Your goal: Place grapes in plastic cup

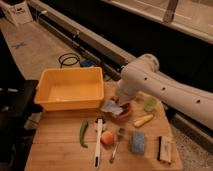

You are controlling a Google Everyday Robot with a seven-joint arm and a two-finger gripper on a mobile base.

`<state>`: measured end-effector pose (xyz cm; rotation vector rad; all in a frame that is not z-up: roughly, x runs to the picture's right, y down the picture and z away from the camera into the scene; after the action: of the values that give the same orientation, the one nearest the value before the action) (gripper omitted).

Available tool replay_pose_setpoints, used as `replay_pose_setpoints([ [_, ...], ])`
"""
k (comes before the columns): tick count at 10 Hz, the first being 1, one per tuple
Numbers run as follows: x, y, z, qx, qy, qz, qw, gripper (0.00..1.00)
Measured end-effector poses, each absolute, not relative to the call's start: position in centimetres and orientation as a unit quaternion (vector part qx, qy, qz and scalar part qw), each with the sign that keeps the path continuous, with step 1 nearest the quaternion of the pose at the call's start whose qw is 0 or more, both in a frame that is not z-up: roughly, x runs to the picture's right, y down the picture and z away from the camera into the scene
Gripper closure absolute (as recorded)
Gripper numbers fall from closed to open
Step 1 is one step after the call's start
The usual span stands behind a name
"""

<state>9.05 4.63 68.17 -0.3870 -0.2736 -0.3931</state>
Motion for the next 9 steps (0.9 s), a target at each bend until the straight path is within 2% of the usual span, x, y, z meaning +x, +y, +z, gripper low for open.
replay_pose_setpoints([
  [5,19.2,1.3,70.2,-0.194,-0.083,-0.101,0.972,1.00],
  [9,22.1,1.5,73.5,-0.210,-0.077,-0.057,0.973,1.00],
])
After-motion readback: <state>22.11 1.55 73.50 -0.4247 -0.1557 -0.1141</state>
